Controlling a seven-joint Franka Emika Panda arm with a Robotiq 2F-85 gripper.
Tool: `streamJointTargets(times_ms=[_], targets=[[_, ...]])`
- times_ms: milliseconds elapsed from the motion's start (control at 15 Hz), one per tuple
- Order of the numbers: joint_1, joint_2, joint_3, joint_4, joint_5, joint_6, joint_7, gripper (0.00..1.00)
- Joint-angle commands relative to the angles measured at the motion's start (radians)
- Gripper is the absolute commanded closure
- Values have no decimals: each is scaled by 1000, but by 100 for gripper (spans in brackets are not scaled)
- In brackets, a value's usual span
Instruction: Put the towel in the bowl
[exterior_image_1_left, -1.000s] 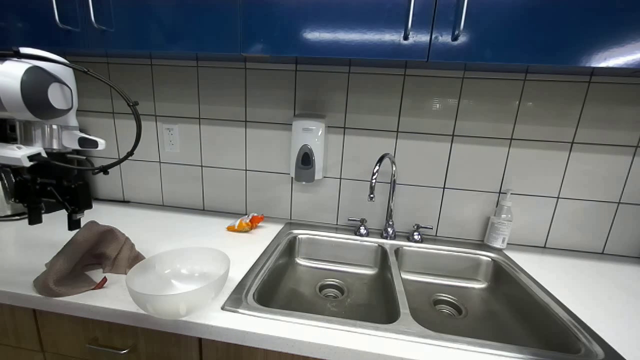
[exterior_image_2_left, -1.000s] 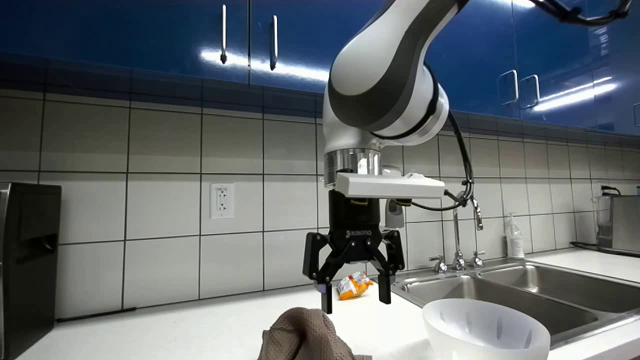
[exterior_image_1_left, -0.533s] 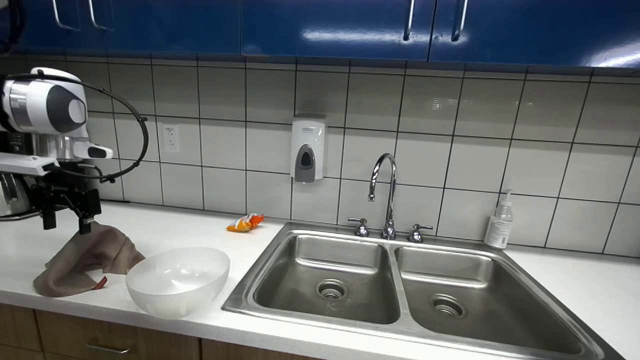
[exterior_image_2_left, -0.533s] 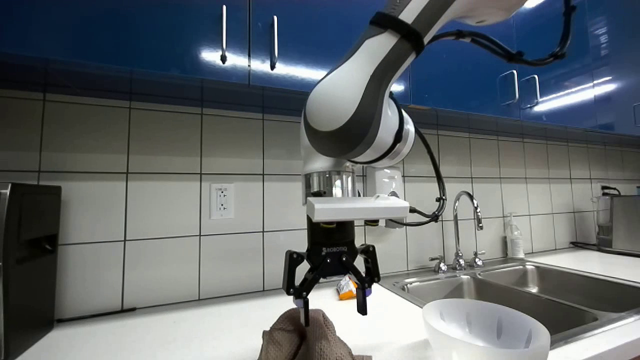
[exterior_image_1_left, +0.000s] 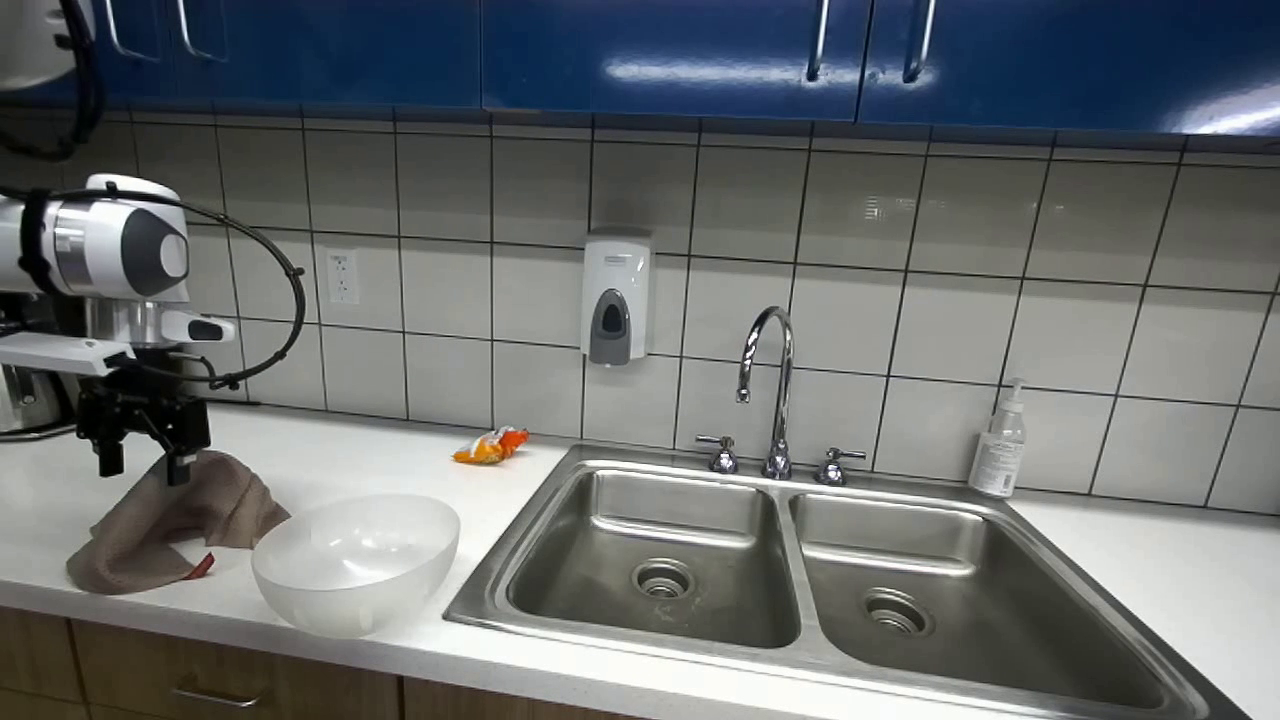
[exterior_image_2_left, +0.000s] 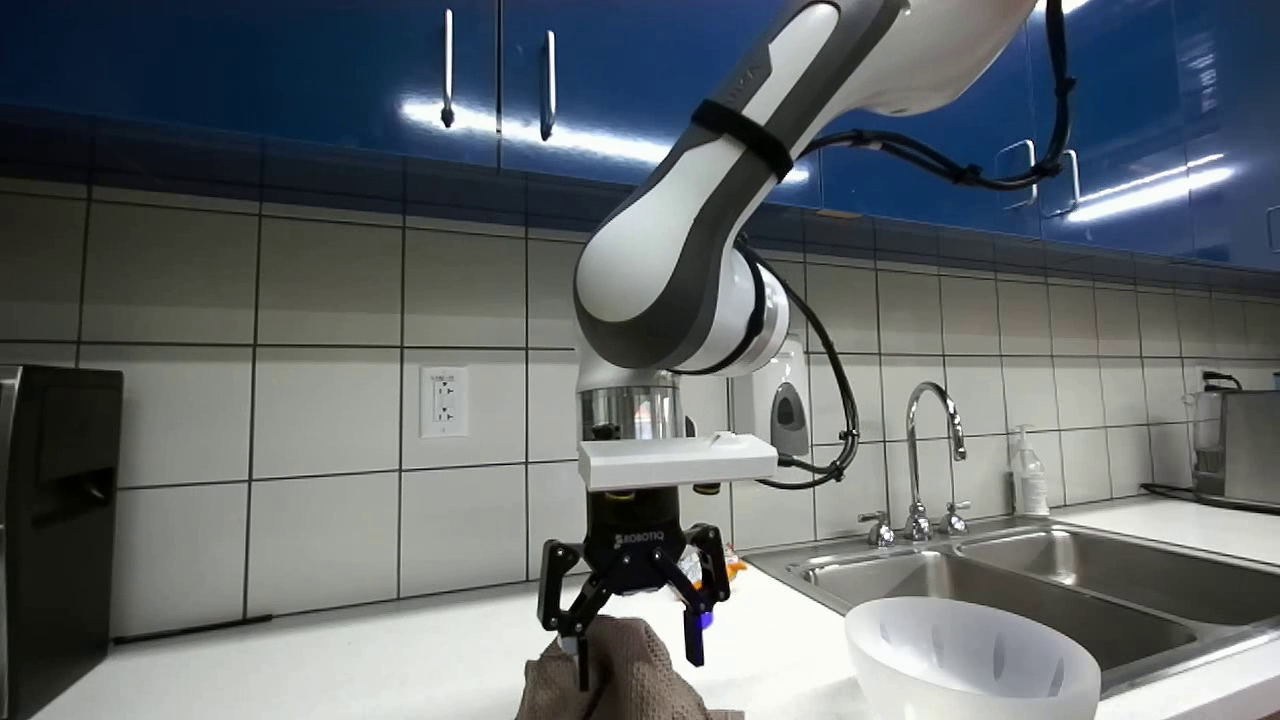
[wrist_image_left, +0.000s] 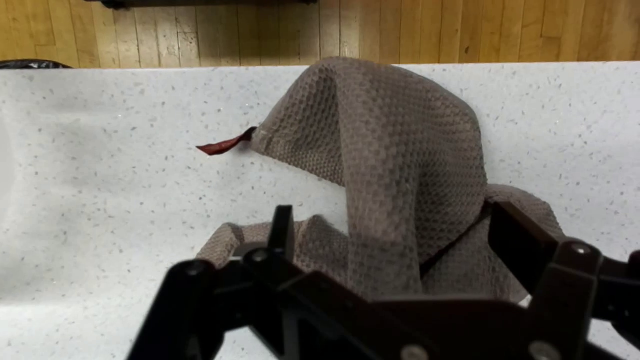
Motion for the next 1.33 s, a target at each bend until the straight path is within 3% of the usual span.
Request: streamJointTargets(times_ms=[0, 333, 1267], targets=[[30, 37, -31, 54, -20, -1, 19, 0], [43, 68, -63, 93, -29, 0, 22, 0], [37, 67, -66, 70, -8, 6, 4, 0]])
